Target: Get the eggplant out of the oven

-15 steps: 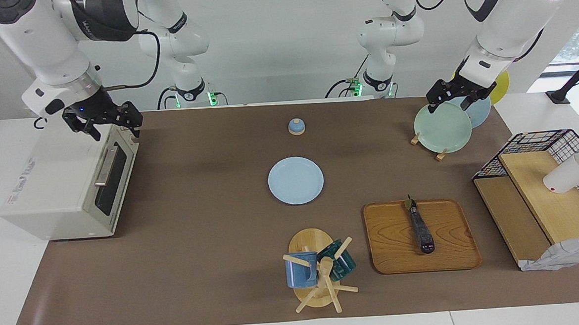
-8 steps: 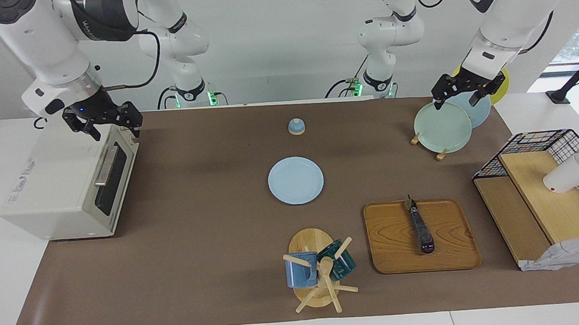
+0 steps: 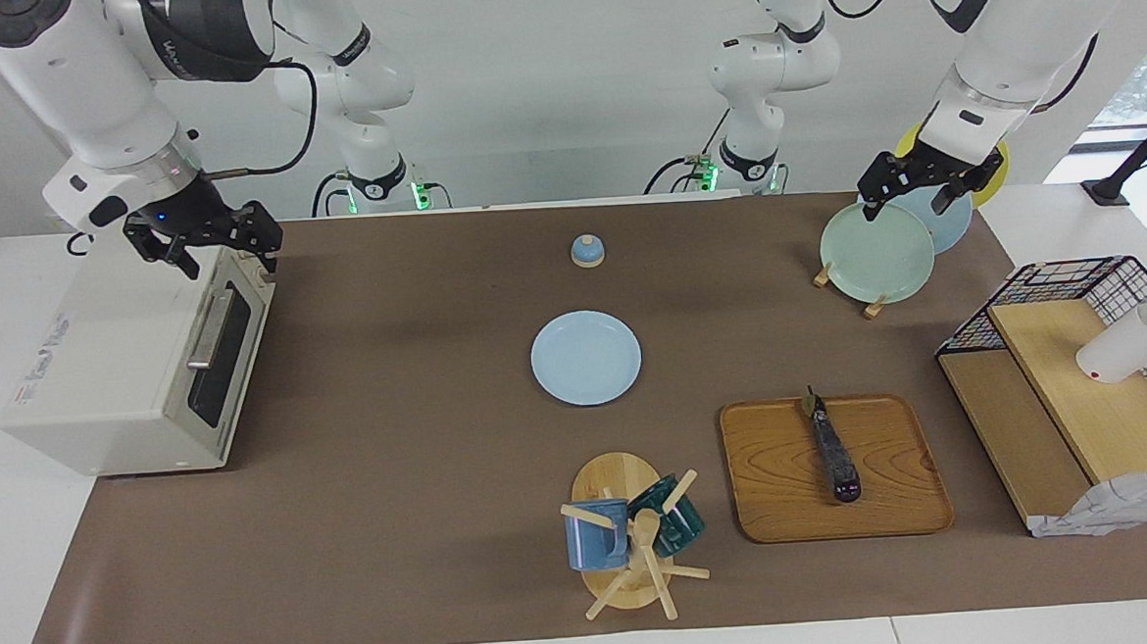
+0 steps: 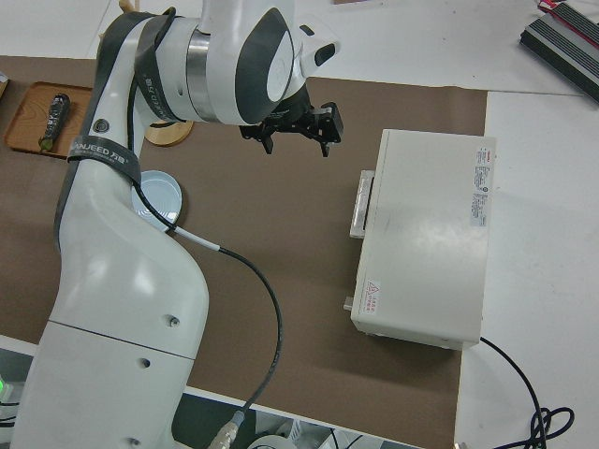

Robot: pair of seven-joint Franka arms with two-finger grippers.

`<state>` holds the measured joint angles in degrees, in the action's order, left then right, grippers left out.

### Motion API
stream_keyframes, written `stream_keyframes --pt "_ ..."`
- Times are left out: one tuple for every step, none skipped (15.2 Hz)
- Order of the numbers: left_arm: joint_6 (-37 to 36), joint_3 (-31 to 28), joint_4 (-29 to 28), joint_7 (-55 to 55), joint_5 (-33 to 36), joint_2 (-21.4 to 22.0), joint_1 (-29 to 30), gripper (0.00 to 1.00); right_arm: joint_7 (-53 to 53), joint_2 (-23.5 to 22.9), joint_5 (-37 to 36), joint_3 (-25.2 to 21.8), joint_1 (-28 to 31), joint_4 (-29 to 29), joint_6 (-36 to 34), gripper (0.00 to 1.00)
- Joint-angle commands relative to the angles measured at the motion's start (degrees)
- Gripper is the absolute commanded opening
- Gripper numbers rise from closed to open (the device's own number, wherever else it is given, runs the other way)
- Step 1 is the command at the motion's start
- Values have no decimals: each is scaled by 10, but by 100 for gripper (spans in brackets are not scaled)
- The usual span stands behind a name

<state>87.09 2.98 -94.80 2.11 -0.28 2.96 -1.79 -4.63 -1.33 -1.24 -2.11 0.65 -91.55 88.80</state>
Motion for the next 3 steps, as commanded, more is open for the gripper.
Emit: stream_keyframes --pt "8 3 -1 -9 -8 1 10 100 10 8 9 3 8 -6 5 100" --pt "10 3 -1 -9 -8 1 9 100 10 8 10 3 8 -6 5 100" --pt "10 4 -1 -9 -8 1 9 100 10 8 9 3 8 -6 5 100"
